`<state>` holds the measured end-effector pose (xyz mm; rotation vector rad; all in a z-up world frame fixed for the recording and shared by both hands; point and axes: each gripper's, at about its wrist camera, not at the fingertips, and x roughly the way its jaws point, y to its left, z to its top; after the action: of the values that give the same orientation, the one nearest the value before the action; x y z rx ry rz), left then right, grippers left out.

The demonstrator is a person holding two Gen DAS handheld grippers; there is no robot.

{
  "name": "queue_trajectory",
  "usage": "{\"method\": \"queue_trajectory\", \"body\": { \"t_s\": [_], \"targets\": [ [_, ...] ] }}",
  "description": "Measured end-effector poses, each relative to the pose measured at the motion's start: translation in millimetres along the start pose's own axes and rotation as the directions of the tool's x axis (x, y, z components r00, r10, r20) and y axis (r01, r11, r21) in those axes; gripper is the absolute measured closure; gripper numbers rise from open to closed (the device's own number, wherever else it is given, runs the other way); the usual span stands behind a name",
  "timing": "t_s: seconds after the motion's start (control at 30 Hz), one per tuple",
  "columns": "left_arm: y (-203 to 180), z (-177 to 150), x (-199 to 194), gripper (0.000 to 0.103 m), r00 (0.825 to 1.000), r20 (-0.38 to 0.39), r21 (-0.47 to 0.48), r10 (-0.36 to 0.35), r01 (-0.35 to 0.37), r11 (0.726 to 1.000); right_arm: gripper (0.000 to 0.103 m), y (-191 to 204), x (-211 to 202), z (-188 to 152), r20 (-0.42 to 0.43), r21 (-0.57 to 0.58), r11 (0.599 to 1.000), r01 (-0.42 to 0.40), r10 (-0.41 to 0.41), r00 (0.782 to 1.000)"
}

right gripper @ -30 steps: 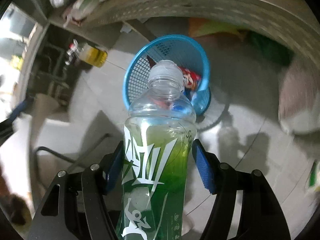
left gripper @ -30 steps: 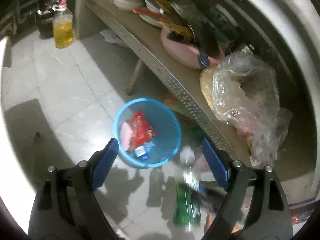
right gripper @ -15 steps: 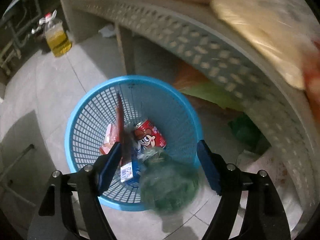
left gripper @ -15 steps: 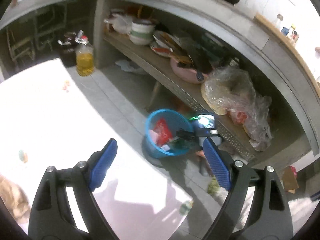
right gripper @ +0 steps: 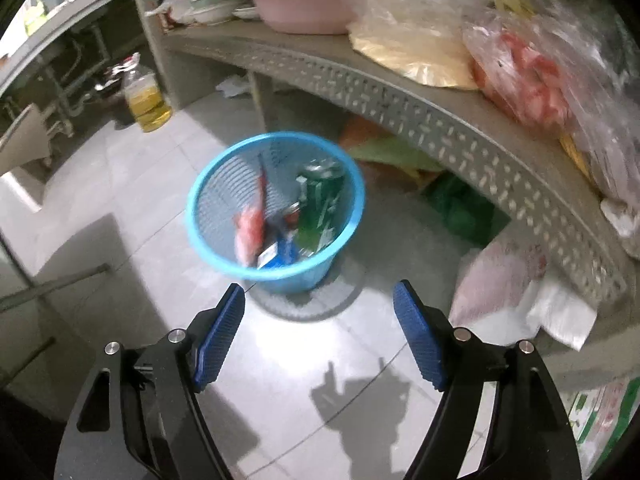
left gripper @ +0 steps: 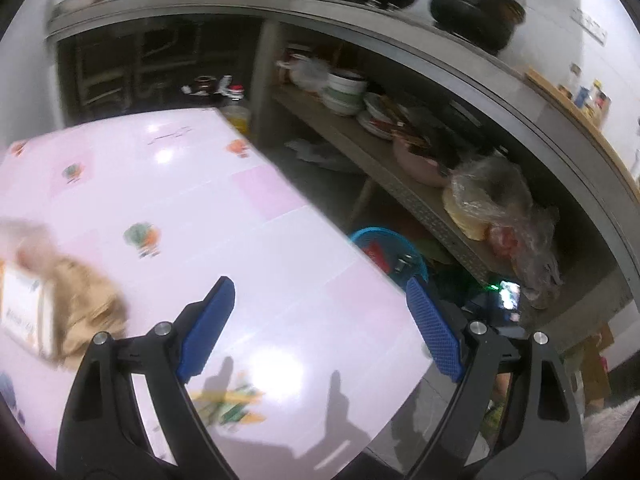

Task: Collect trash
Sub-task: 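Return both tools to the table toward the medicine box, then grasp the yellow-and-white medicine box with the right tool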

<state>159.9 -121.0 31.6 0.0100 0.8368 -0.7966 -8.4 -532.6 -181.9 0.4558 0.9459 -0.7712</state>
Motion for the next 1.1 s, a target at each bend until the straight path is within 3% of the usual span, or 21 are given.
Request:
{"method": "queue_trajectory", "body": {
  "t_s": [0.2, 0.27, 0.4, 0.47, 0.6, 0.73, 0.87, 0.9, 1.0, 1.1],
  "targets": [
    [61, -35, -48, 0.02, 0.995, 0.052, -0.123, 0.09, -0.083, 0.989, 0.028, 29, -60, 2, 0.049, -0.052, 0.991, -0.125, 0.128, 0.991],
    [76, -47, -60, 0.02, 0.99, 0.065, -0.16, 0.128, -0.117, 0.98, 0.028, 41, -90, 4, 0.087, -0.084, 0.979, -0.183, 0.19, 0.978],
    [116, -77, -95, 0.02, 0.974, 0.102, -0.269, 0.204, -0.17, 0.948, 0.028, 73, -141, 18, 0.13, -0.166, 0.935, -0.313, 0.335, 0.933],
    [131, -89, -107, 0.02, 0.966, 0.112, -0.302, 0.232, -0.19, 0.934, 0.028, 99, -165, 23, 0.13, -0.226, 0.895, -0.385, 0.419, 0.898],
    [154, -105, -121, 0.02, 0.949, 0.124, -0.338, 0.289, -0.233, 0.912, 0.028, 160, -203, 24, 0.071, -0.344, 0.778, -0.525, 0.58, 0.812],
    [169, -105, -127, 0.02, 0.941, 0.161, -0.405, 0.298, -0.212, 0.89, 0.029, 236, -232, 11, -0.058, -0.424, 0.597, -0.681, 0.733, 0.678],
    [192, -101, -125, 0.031, 0.936, 0.168, -0.478, 0.309, -0.197, 0.856, 0.044, 314, -259, -8, -0.171, -0.527, 0.432, -0.732, 0.79, 0.589],
    [199, -100, -123, 0.034, 0.937, 0.163, -0.493, 0.308, -0.193, 0.848, 0.049, 335, -264, -12, -0.193, -0.551, 0.401, -0.732, 0.792, 0.58],
    [226, -94, -112, 0.043, 0.943, 0.139, -0.572, 0.304, -0.174, 0.802, 0.05, 380, -271, -15, -0.241, -0.585, 0.345, -0.734, 0.791, 0.563],
    [245, -92, -102, 0.05, 0.948, 0.119, -0.632, 0.294, -0.156, 0.759, 0.05, 440, -270, -17, -0.286, -0.635, 0.313, -0.706, 0.754, 0.592]
  ]
}}
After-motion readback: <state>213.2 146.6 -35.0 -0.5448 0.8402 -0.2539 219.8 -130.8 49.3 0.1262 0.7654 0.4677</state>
